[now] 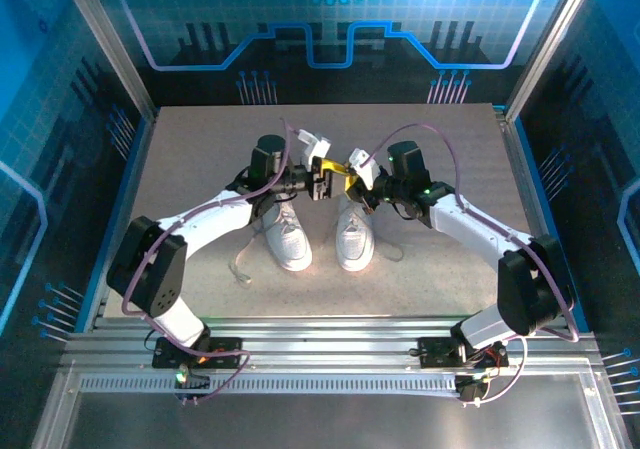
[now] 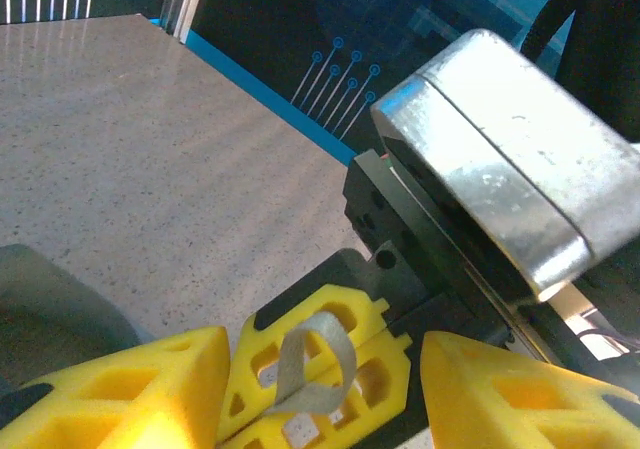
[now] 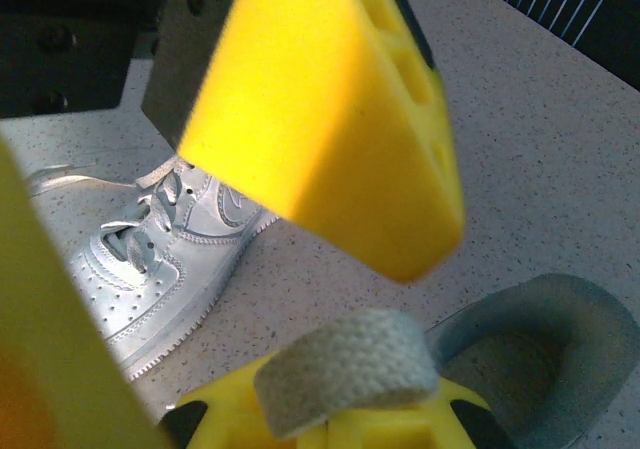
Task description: Tie the shoes
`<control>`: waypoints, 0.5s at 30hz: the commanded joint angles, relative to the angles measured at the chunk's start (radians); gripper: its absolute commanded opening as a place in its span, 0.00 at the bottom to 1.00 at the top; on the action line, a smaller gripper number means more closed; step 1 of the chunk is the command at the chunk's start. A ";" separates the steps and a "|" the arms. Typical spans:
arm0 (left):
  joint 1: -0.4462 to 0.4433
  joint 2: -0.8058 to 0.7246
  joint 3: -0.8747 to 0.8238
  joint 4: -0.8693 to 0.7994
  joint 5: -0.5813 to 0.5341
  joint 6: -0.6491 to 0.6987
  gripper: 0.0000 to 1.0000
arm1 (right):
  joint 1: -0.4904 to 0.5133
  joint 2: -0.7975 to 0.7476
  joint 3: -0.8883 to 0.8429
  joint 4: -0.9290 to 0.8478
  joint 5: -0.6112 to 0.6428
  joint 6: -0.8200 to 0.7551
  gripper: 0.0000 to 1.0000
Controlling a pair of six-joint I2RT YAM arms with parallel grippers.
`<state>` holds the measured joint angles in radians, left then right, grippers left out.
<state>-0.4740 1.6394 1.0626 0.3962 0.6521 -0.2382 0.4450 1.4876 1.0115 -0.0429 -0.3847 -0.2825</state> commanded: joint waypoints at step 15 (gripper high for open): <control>-0.006 0.078 0.116 -0.035 -0.024 0.002 0.00 | -0.012 -0.097 -0.065 0.034 -0.036 0.042 0.60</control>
<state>-0.4866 1.7161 1.1381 0.3897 0.6434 -0.2417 0.4477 1.4471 0.9741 -0.0319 -0.3988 -0.2691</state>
